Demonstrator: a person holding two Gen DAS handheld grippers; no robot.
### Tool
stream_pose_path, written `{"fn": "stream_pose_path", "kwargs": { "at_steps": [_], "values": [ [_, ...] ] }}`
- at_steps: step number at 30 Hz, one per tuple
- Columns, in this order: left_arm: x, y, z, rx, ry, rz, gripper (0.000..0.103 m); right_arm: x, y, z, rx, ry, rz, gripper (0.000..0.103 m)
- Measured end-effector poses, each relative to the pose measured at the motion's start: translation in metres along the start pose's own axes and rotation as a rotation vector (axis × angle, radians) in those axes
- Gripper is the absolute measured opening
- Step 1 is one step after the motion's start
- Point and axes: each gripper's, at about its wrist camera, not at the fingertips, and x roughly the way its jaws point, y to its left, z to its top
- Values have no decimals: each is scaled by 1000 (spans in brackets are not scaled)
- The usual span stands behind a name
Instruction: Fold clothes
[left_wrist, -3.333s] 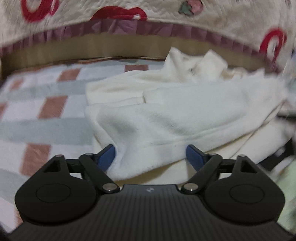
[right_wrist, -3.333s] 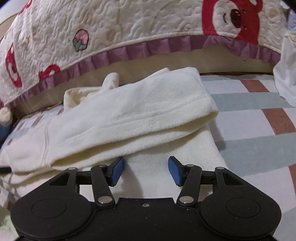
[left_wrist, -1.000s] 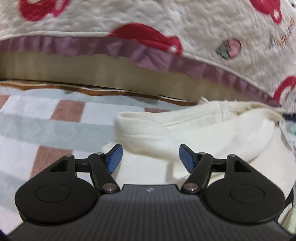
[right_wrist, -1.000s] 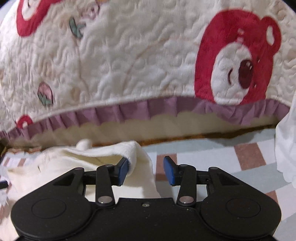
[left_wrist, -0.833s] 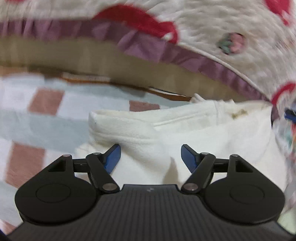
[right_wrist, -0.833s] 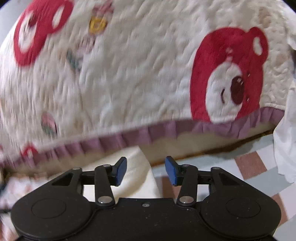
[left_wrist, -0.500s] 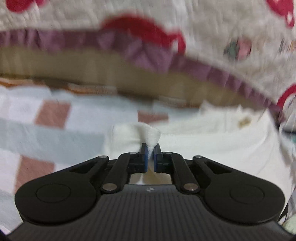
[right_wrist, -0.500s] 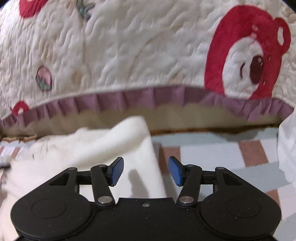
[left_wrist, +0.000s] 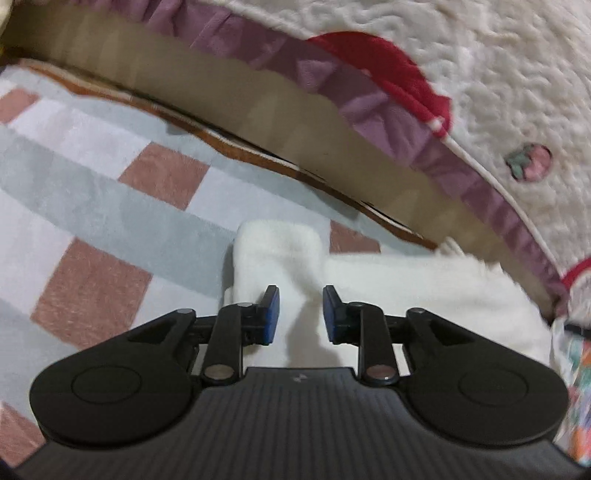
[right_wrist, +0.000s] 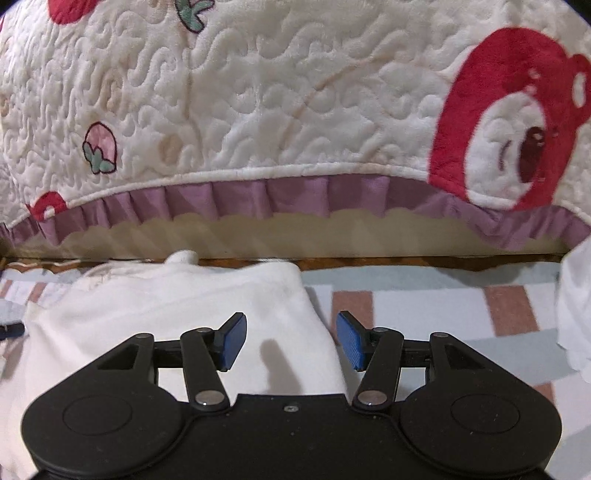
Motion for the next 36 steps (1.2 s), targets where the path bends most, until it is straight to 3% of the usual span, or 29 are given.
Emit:
{"fn": "stream_pose_path", "kwargs": {
  "at_steps": [3,4,6,9,11,12,13,14,15,18,21,24,26,27,30,31,33,34,36],
  "values": [
    [-6,-5,-4,74,21,25,42,31,-19,10,96,55,43,62],
    [-7,-7,-5,94,29,34,50,43,-27,12,136,83,69,66],
    [-9,-2,-13,74,25,23,66,69,-44,12,229,153,124,74],
    [-1,11,-21,8,74,2,68,98,-69,-5,392,221,180,79],
    [4,18,-24,-21,96,-36,68,93,-74,-13,432,142,267,64],
    [5,19,-24,-32,86,-50,67,89,-75,-16,445,94,315,33],
    [6,21,-24,-43,75,-62,61,83,-72,-14,418,52,337,11],
    [3,17,-23,-28,56,-58,48,75,-67,-11,375,13,347,11],
    [0,13,-22,-6,34,-51,12,64,-60,-6,319,-30,350,11],
    [-21,2,-18,38,-62,-73,13,14,-49,4,249,-240,370,8],
    [-30,1,-15,3,-113,-105,13,-12,-46,0,165,-354,299,8],
    [-13,1,-26,74,-111,50,14,7,-43,-4,99,-253,136,8],
    [-7,2,-31,81,-115,144,24,25,-33,-6,30,-170,24,9],
    [-14,-2,-29,82,-138,159,31,30,-24,-7,-3,-149,-38,13],
    [-42,-13,-19,83,-222,185,33,24,2,-13,-52,-170,-190,31],
    [-44,-23,-24,105,-209,155,33,15,11,-15,-40,-197,-201,34],
    [-46,-46,-35,158,-165,80,34,-6,26,-23,-45,-245,-121,39],
    [-47,-57,-41,184,-143,42,35,-16,39,-30,-85,-257,-61,48],
    [-49,-80,-52,236,-99,-34,41,-25,72,-45,-225,-237,-8,54]
  ]
}}
